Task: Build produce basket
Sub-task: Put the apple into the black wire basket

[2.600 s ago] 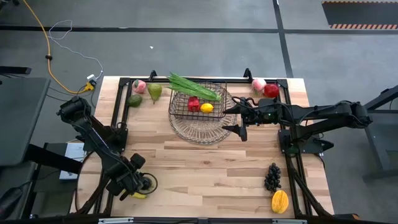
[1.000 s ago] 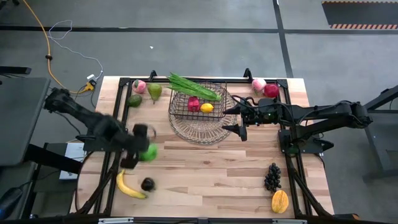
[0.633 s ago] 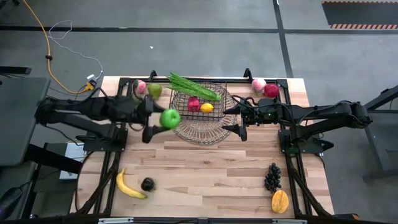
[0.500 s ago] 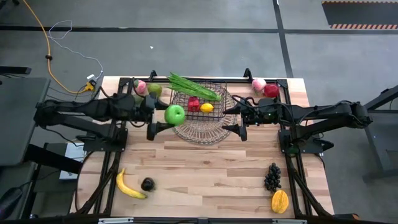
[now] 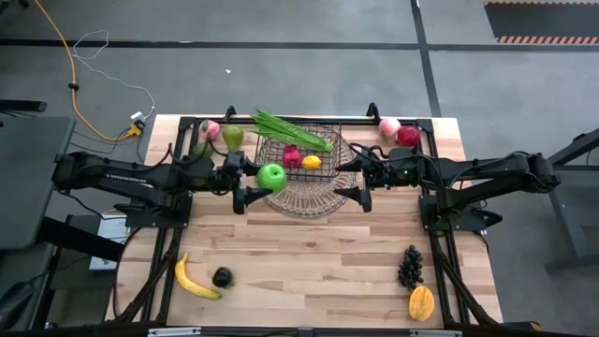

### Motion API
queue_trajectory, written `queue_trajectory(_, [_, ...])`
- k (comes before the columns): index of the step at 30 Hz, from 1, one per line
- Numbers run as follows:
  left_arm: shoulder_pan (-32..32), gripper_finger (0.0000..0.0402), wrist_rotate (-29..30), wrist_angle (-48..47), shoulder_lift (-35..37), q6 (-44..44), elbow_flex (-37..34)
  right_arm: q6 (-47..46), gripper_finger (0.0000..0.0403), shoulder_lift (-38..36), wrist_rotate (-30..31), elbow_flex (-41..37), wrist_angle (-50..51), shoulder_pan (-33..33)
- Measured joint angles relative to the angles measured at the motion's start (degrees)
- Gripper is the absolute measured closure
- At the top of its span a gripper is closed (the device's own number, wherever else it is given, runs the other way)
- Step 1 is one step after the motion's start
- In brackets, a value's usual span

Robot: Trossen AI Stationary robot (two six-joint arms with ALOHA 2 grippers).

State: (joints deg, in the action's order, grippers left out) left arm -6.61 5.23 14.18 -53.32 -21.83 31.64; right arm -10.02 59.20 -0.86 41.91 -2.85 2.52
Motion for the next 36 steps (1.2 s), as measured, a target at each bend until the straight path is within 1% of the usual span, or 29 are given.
queue_trajectory(11, [0.00,0.0046,0.51,0.13,0.00,0.99,0.00,0.00,0.0068,0.00,0.00,0.00,0.02,0.01])
queue_trajectory(15, [0.00,0.0046,3.44,-0.04,-0.49,1.04,0.30,0.00,0.0068,0.00,0.00,0.00,0.02,0.00])
queue_trajectory(18, [-0.41,0.0046,7.41,-3.82,-2.80,3.14,4.08,0.00,0.0068,0.00,0.81,0.00,0.04,0.00])
queue_trajectory(20, [-1.91,0.0046,9.33,-8.47,-5.34,6.06,9.28,0.00,0.0068,0.00,1.24,0.00,0.06,0.00])
queue_trajectory(22, [-4.36,0.0046,9.93,-15.75,-8.87,9.10,15.82,0.00,0.0068,0.00,1.51,0.00,0.05,0.00])
queue_trajectory(27, [-12.12,0.0046,9.73,-37.19,-21.64,14.84,33.07,-0.47,0.0068,0.00,1.53,0.00,0.07,0.00])
queue_trajectory(30, [-16.23,0.0046,9.70,-48.75,-29.63,16.64,41.17,-0.50,0.0068,0.00,1.53,0.00,0.09,0.02])
queue_trajectory(33, [-19.17,0.0045,8.08,-58.07,-36.57,16.70,46.52,-0.54,0.0068,0.00,1.53,0.00,0.09,0.00])
queue_trajectory(36, [-20.98,0.0045,5.68,-63.54,-41.79,17.96,48.94,-0.61,0.0068,0.00,1.53,0.00,0.10,0.01])
